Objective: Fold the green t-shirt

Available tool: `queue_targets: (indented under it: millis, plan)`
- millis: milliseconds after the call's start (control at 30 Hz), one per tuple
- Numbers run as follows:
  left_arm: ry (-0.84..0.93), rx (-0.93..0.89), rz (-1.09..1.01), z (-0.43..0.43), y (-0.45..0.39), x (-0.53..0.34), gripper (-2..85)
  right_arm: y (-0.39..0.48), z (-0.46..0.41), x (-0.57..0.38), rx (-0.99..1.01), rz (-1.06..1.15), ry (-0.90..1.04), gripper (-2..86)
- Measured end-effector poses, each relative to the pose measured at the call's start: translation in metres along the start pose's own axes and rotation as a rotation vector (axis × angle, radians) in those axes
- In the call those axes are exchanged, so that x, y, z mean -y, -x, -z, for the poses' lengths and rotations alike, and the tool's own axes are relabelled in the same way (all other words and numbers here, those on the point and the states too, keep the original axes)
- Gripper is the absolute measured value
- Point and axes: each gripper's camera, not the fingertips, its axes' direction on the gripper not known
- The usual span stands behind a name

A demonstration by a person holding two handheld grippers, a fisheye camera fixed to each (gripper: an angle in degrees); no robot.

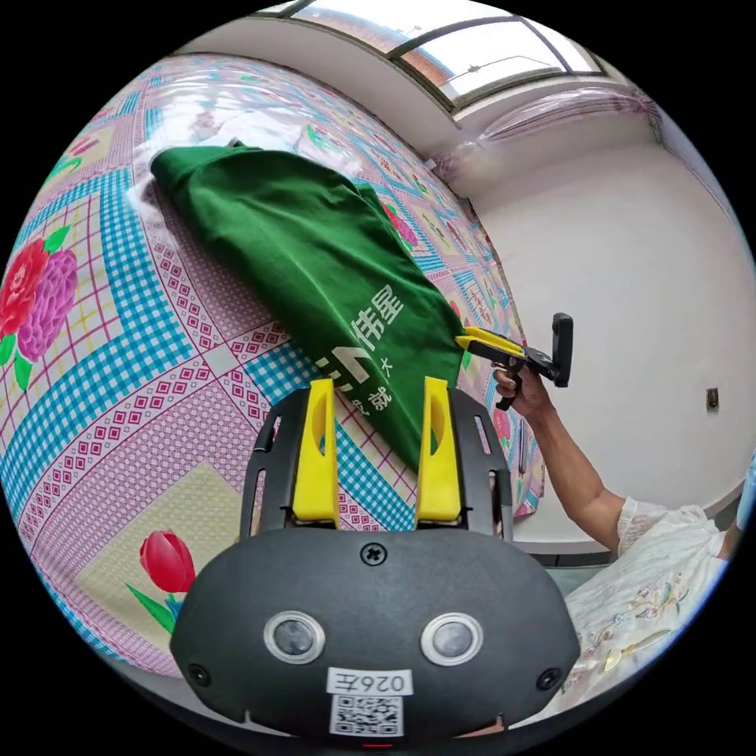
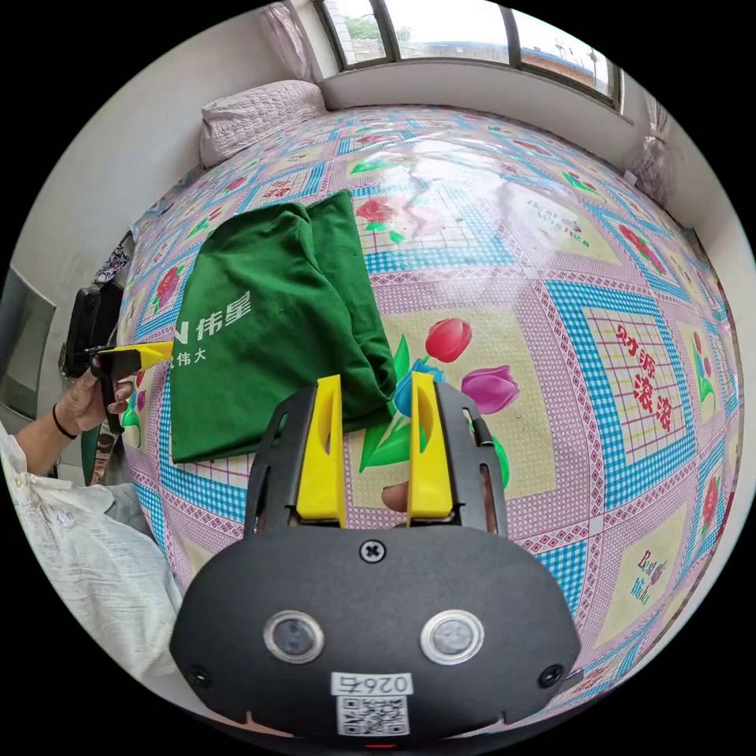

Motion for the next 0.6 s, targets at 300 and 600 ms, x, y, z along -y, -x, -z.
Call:
queue_targets:
  millis: [300,600]
  plan:
    - [0.047,-0.051,0.11,-0.056,0.022,0.04,3.1,-0.019,-0.003,0.01,-0.024,-0.064,-0.036,1.1]
    - [0.005,-0.038,0.116,-0.095,0.016,0.063,4.2,-0.06,-0.002,0.022,0.047,-0.115,-0.026,0.9]
